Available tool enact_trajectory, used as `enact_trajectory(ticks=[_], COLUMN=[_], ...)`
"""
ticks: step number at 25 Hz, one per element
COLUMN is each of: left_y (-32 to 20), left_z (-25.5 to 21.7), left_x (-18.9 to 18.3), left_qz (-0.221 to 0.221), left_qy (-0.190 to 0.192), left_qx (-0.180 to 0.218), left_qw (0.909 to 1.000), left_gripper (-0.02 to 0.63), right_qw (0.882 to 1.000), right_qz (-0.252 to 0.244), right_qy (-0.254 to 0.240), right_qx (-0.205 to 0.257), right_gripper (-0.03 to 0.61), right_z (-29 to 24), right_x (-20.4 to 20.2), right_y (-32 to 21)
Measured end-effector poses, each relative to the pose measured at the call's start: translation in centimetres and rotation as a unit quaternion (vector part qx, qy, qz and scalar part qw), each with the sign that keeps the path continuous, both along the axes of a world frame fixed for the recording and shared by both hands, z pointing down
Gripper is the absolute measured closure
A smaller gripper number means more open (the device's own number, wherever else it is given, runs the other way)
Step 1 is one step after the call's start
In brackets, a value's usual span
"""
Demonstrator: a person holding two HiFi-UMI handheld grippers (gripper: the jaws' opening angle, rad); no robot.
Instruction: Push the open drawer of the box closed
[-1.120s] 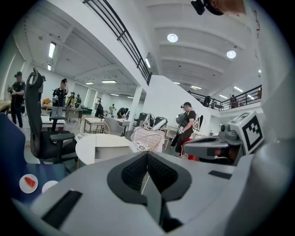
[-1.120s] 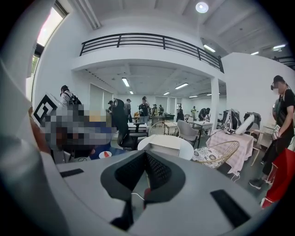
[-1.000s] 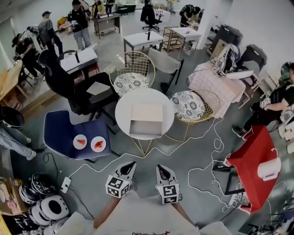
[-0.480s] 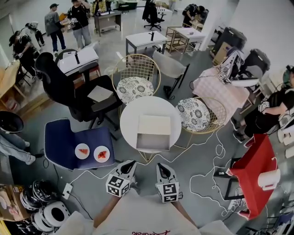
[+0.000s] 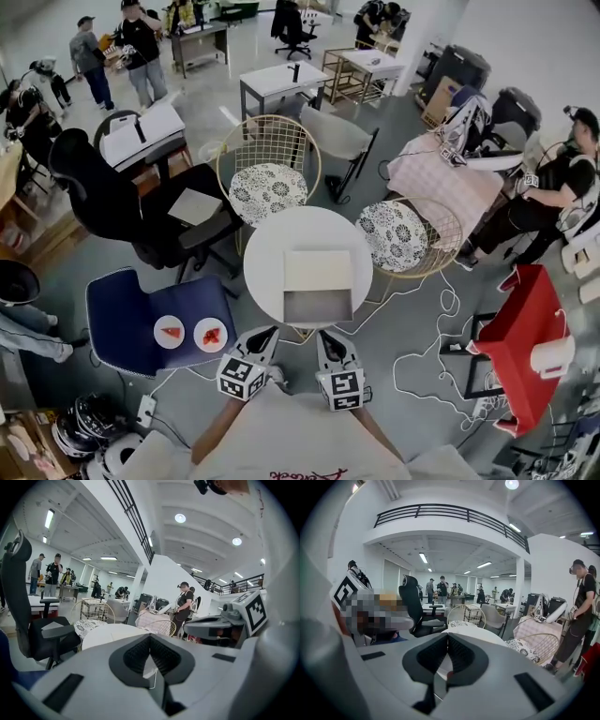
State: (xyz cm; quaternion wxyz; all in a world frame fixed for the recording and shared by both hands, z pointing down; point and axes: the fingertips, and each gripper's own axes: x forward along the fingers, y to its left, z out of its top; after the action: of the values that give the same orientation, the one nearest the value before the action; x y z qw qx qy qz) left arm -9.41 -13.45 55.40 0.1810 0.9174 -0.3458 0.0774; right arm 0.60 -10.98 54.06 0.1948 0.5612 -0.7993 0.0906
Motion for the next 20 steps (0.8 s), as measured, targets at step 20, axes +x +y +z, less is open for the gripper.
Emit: enact_trajectory(ticks=[20], left_y=[0.1], left_z=[0.7], left_x=[3.2], left_qz=[-0.017], left_qy=[-0.023], left_qx=[-0.014], left_qw=[0.9995], left_gripper=[0.601], right_qw=[1.0], right_qz=[-0.008], right_qy=[-0.021], right_qx=[-0.021], right_gripper=[0.563], right_z=[0.9], right_x=[3.9], right_y=[0.4])
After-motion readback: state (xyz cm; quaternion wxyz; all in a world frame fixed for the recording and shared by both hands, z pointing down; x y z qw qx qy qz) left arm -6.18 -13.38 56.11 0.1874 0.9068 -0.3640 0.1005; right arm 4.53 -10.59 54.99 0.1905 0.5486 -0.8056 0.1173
